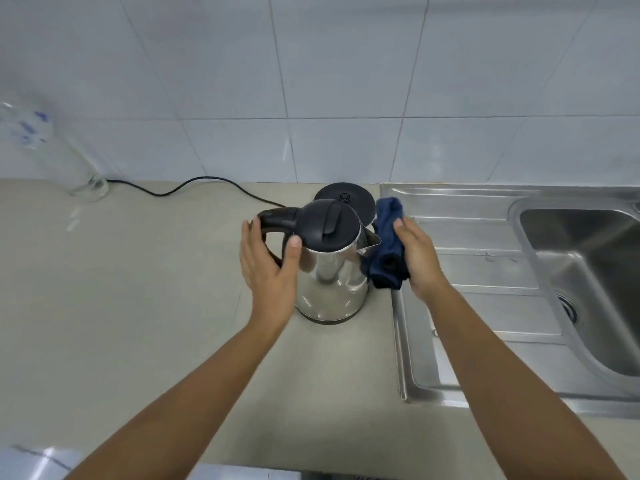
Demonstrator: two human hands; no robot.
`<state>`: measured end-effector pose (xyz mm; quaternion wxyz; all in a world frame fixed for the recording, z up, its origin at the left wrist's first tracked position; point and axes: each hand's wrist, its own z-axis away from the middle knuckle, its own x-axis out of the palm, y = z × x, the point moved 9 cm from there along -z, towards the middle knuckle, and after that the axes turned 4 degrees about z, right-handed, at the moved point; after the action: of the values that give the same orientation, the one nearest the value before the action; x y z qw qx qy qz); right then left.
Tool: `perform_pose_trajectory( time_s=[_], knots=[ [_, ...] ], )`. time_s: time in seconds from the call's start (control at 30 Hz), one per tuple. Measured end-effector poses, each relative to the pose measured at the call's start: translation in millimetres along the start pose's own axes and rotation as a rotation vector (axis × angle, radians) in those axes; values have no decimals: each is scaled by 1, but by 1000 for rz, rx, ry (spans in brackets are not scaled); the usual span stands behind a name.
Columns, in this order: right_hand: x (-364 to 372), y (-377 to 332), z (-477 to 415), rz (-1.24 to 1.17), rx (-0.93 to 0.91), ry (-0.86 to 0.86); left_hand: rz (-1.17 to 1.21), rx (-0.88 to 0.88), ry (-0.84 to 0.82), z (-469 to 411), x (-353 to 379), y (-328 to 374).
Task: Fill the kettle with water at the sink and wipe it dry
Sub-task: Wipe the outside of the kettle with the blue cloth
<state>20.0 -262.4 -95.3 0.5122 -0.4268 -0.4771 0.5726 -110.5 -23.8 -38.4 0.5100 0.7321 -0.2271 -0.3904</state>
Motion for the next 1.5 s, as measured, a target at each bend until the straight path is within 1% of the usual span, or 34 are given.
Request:
perform_pose_trajectory(
  time_s=[0.07,0.13,0.2,0.3,0.37,0.4,0.47,0.53,0.63,0.77,0.83,0.97,1.13,1.17,1.3,1.4,1.5],
  knots=[
    [16,-12,-9,97,-11,-132,67,8,-43,15,11,6],
    [31,-19,-8,165,-23,-212,141,-66,-111,23,24,9],
    [36,-22,-4,195,-40,-229,198,-167,-147,24,35,8],
    [36,-14,8,218,-85,-231,194,-159,-100,16,34,7],
    [33,-5,18,197,-123,-197,202,-139,-75,11,28,5],
    [31,-2,26,175,-150,-152,204,-119,-85,9,25,6],
    [27,1,44,148,-220,-51,181,-64,-130,6,21,9],
    [28,7,58,176,-274,4,157,-28,-173,2,19,9],
    [30,9,58,178,-283,-2,138,-6,-226,-4,15,5],
    [37,-17,36,210,-331,-47,126,-23,-258,-7,14,3],
    [42,-25,27,225,-342,-80,160,-22,-231,-3,14,4],
    [49,-18,27,252,-351,-152,256,-26,-118,17,16,2],
    [40,19,42,234,-255,-105,297,35,-39,16,17,4],
    [39,24,48,246,-261,-85,300,52,-36,12,14,3],
    [44,20,74,335,-412,-27,279,37,-76,-10,3,-9],
    [56,-14,78,373,-573,12,251,55,-102,-18,-3,-14],
    [68,-44,68,378,-607,73,260,47,-114,-18,-2,-17]
  ],
)
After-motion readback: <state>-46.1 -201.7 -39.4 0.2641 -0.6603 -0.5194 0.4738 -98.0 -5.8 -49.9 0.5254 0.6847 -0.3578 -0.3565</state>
